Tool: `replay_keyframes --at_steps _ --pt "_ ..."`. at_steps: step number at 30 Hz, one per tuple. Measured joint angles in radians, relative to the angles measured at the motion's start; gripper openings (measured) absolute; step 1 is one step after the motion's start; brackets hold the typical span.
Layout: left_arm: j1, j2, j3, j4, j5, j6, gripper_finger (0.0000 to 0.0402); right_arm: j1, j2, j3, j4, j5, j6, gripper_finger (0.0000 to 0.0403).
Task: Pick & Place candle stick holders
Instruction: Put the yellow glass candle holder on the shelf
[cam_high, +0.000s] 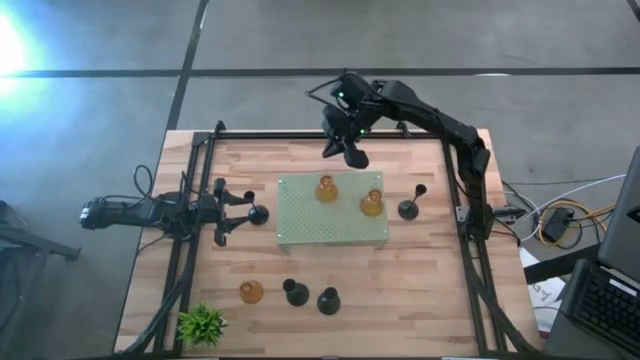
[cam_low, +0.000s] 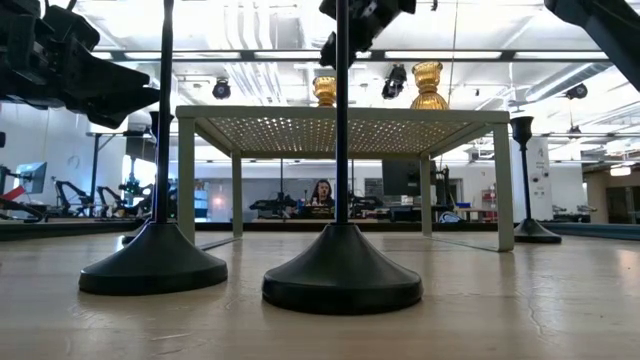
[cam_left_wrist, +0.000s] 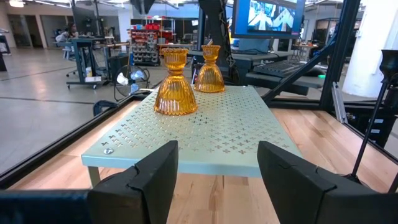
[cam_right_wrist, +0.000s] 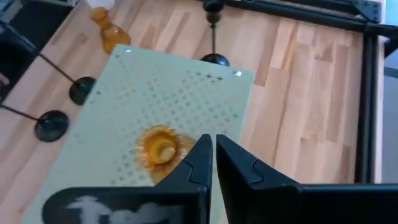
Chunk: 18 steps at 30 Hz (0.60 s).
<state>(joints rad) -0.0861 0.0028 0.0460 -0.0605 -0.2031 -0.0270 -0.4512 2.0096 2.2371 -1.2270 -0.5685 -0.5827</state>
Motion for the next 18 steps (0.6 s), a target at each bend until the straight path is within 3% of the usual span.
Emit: replay_keyframes --at_steps 18 --pt "0.000 0.000 0.000 0.000 0.000 0.000 0.0225 0.092 0.001 -0.049 -0.048 0.022 0.150 0.0008"
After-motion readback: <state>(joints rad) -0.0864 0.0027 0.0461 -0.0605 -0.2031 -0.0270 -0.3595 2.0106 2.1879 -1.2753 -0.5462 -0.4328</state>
